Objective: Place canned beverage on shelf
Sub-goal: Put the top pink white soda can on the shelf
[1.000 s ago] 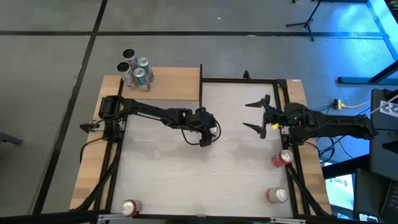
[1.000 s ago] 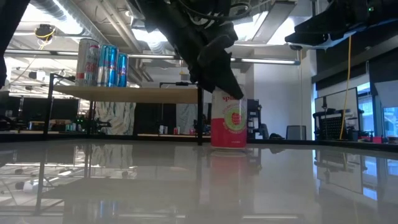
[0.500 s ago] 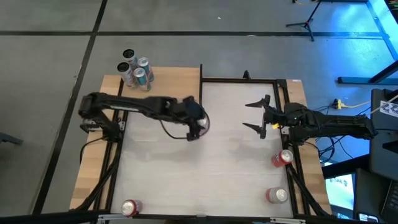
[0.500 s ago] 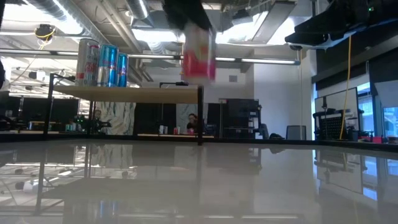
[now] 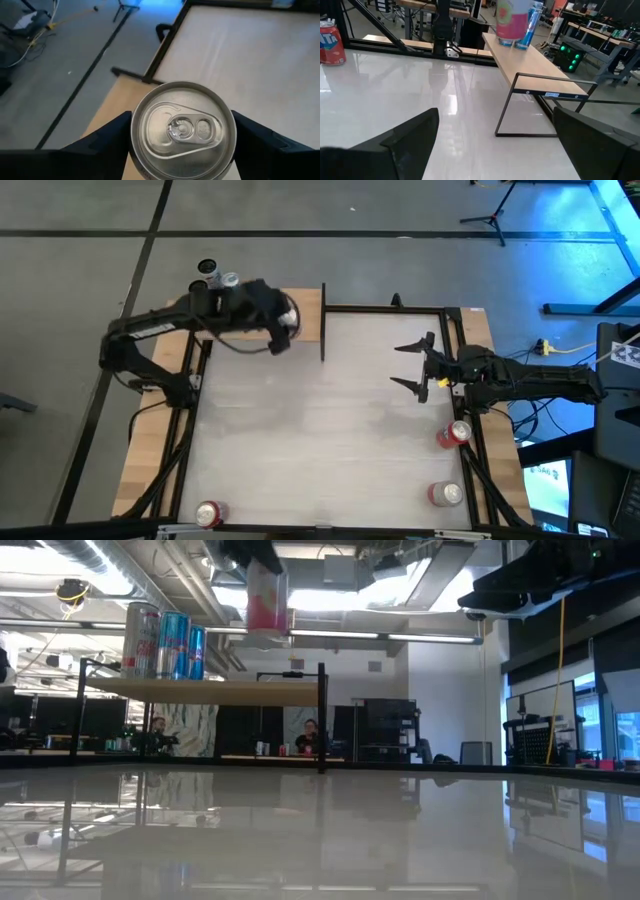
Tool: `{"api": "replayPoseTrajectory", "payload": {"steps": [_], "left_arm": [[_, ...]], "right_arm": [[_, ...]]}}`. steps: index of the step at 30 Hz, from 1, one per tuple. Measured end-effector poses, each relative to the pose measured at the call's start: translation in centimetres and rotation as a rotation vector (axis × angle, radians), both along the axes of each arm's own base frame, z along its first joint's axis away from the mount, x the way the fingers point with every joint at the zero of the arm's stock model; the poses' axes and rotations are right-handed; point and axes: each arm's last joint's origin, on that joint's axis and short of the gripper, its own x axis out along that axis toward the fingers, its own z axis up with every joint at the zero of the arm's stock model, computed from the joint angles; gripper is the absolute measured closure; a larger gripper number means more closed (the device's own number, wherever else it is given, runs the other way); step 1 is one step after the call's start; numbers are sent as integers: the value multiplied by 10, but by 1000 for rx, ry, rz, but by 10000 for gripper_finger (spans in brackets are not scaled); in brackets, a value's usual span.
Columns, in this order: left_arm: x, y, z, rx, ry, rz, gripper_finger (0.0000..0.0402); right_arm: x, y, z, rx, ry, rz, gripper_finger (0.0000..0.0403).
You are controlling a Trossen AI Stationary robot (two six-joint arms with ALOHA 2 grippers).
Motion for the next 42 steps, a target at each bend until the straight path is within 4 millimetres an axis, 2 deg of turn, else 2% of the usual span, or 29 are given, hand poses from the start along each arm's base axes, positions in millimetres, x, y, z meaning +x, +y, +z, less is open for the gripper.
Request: {"api": "replayPoseTrajectory", "payload": {"steps": [6,10,18,25,34,42], "left_arm": [[-12,43,-6,-45,59,-43,138],[-24,68,-10,-66,94,-12,138],[-50,105,-12,-92,100,15,138],[-70,133,-26,-123,92,31,138],[-82,150,-53,-160,105,56,136],[-83,151,-55,-156,112,71,112]], "right_arm": [[0,0,0,0,-2,0,15],[0,0,0,-1,1,0,15],[10,-1,-4,0,29,0,15],[28,-1,-11,2,52,0,15],[48,-2,-18,-29,56,6,15],[51,-3,-19,-48,49,10,15]]}}
